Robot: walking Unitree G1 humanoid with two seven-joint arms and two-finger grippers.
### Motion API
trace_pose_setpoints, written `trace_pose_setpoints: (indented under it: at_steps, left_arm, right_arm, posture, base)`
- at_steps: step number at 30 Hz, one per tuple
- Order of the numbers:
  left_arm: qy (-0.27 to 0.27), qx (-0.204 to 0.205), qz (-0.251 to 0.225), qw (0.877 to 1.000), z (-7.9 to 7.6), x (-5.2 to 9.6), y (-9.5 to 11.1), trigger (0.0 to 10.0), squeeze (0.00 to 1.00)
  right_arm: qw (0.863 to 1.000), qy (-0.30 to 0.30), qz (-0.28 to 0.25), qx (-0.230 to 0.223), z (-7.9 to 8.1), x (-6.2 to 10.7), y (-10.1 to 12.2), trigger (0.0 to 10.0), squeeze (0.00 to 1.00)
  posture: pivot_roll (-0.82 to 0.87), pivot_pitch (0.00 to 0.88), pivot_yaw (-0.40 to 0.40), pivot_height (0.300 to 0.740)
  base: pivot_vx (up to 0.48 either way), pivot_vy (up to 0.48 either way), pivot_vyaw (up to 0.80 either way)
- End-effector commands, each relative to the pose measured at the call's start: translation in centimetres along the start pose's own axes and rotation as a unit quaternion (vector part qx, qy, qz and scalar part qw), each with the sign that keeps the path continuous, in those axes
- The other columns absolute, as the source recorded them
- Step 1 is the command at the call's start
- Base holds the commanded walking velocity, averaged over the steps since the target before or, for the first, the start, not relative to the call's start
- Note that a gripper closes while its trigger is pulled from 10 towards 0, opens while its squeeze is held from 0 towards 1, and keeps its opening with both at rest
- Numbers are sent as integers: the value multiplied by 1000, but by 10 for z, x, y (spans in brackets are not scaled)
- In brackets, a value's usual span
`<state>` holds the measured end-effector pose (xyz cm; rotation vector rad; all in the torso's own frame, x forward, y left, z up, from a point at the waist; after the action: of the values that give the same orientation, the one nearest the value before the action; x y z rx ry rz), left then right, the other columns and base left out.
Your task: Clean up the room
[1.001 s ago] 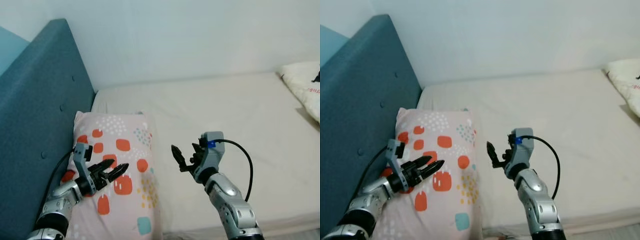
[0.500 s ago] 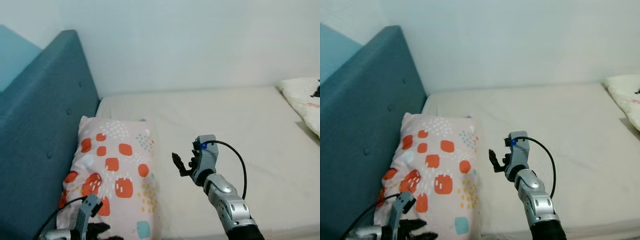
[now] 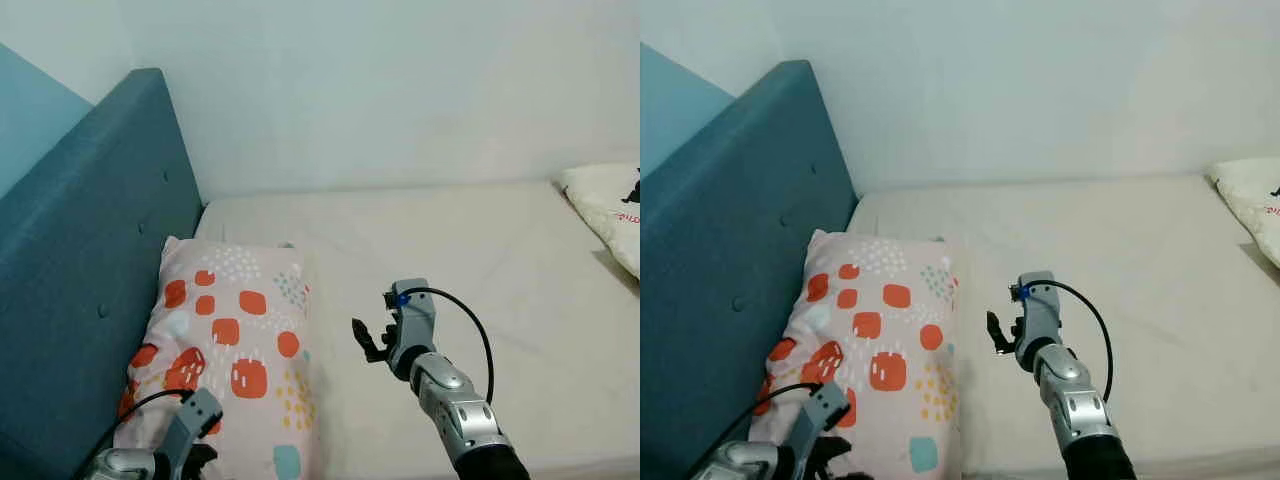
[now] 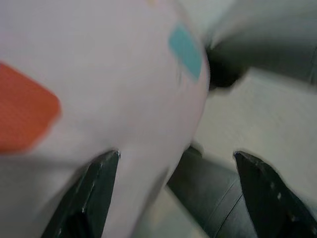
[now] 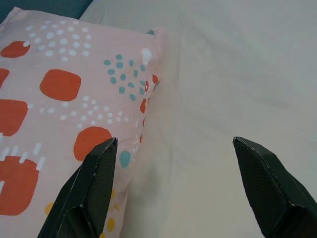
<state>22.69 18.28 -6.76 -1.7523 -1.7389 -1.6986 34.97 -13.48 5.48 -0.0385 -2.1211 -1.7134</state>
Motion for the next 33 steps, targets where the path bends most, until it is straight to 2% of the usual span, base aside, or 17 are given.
trace_pose_setpoints:
  at_steps: [1,6,8,11,12,13,17,19,22,26,28,31,33]
  left_arm:
    - [20,-30,33,999,9,7,-7,10000,0]
    - [24,-76,79,994,14,12,-7,10000,0]
    - [24,-76,79,994,14,12,-7,10000,0]
    - [12,-105,119,987,17,17,-10,10000,0]
    - [12,-105,119,987,17,17,-10,10000,0]
    - [-5,-114,144,983,16,19,-15,10000,0]
    - [-11,-116,153,981,15,20,-17,10000,0]
    - [-34,-117,170,978,12,25,-21,10000,0]
    - [-73,-110,168,977,8,31,-18,10000,0]
    - [-86,-117,167,975,6,35,-13,10000,0]
    - [-77,-134,153,976,8,34,-4,10000,0]
    - [-36,-165,100,981,11,24,16,10000,0]
    - [-26,-170,89,981,12,22,21,10000,0]
  right_arm:
    - [1000,-1,2,0,1,-2,-2,10000,0]
    - [1000,-3,1,-1,1,-3,-2,10000,0]
    - [1000,-3,1,-1,1,-3,-2,10000,0]
    - [1000,-1,-7,-5,2,-3,0,10000,0]
    - [1000,-1,-7,-5,2,-3,0,10000,0]
    - [1000,4,-7,-3,4,-2,0,10000,0]
    - [1000,6,-9,-2,5,-2,0,10000,0]
    - [1000,10,-19,-6,8,-1,2,10000,0]
    - [1000,12,-24,-9,8,-1,3,10000,0]
    - [1000,14,-26,-11,9,-1,3,10000,0]
    - [999,15,-27,-11,10,-2,4,10000,0]
    - [999,16,-30,-12,11,-2,5,10000,0]
    - [999,17,-30,-12,11,-2,5,10000,0]
  posture:
    - [-164,49,37,640]
    - [-169,51,45,620]
    - [-169,51,45,615]
    - [-171,51,47,600]
    - [-171,51,47,600]
    - [-174,54,53,591]
    - [-174,55,53,586]
    - [-173,59,53,586]
    - [-166,62,51,586]
    - [-161,63,52,586]
    - [-160,67,54,586]
    - [-162,65,55,586]
    - [-162,65,55,586]
  base:
    - [0,0,0]
    - [0,0,0]
    - [0,0,0]
    - [0,0,0]
    - [0,0,0]
    - [0,0,0]
    - [0,0,0]
    - [0,0,0]
    - [0,0,0]
    - [0,0,0]
    - [0,0,0]
    - [0,0,0]
    - [0,0,0]
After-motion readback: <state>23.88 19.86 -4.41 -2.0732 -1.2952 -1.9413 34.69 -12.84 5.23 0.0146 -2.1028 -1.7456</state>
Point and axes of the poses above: a point about 5 cm out from each wrist's last joint towards the gripper, its own x axis pointing back from the gripper into the wrist, its own y axis along the axis of the wrist's last joint, z = x × y, the point moved 4 cm from there along -x, pointing out of the wrist towards the gripper, and after that the axes turned 13 degrees about x, right-handed, at the moved point
